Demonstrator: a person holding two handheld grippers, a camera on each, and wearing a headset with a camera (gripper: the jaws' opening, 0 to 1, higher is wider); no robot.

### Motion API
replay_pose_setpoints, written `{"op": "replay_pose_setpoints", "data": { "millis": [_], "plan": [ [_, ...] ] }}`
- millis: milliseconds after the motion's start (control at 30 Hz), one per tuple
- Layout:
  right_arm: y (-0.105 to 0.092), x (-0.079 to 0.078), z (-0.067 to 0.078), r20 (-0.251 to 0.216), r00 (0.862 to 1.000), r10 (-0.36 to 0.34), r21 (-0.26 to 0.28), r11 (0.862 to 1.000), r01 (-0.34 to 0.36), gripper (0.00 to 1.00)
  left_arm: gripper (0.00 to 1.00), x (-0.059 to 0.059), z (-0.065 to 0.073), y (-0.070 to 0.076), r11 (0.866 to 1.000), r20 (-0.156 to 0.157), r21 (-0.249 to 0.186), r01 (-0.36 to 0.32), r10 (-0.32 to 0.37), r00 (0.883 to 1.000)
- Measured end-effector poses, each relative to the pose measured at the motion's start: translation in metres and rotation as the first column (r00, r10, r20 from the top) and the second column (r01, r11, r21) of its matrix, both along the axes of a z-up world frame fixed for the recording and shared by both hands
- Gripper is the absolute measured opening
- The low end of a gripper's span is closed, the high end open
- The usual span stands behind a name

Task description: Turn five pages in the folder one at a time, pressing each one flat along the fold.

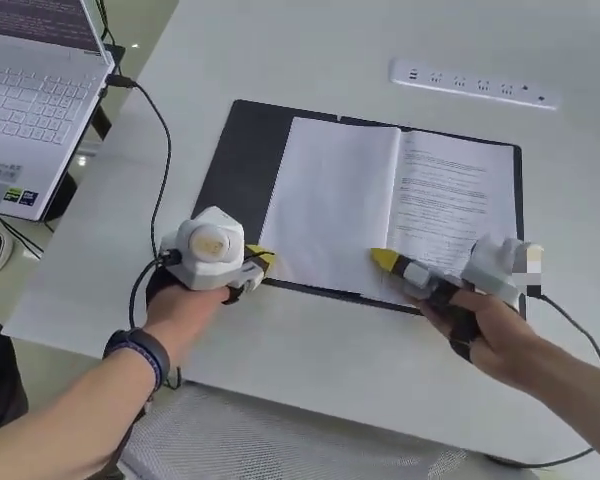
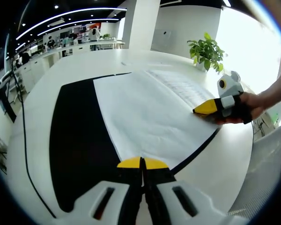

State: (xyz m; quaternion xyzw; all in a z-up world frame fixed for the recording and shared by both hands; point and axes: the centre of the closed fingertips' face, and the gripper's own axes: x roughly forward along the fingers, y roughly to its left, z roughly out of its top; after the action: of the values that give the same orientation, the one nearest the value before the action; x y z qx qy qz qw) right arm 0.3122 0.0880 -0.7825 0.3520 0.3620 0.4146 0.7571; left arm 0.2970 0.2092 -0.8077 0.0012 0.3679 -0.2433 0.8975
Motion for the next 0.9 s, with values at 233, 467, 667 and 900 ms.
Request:
{"op": "replay_pose_setpoints", "data": {
  "millis": [233,467,667,900],
  "plan": [
    [-0.006,-0.013,-0.007,-0.011,1.000,0.030,-0.014,0.999,-0.030,0.00,0.00,0.003,-0.007,0.002,1.000,-0.001,0.005,0.008,-0.008,1.000],
    [-0.011,-0.020,-0.015,-0.015,0.998,0.061,-0.044,0.997,-0.061,0.00,0.00,0.003,-0.009,0.003,1.000,-0.001,0.010,0.011,-0.011,1.000],
    [-0.014,-0.023,-0.022,-0.021,0.998,0.066,-0.070,0.995,-0.068,0.00,0.00,0.004,-0.011,0.002,0.998,-0.007,0.049,0.028,-0.027,1.000],
    [-0.014,-0.023,-0.025,-0.018,0.999,0.049,-0.113,0.992,-0.050,0.00,0.00,0.004,-0.012,0.003,0.998,-0.039,0.060,0.023,-0.020,0.999]
  ]
}}
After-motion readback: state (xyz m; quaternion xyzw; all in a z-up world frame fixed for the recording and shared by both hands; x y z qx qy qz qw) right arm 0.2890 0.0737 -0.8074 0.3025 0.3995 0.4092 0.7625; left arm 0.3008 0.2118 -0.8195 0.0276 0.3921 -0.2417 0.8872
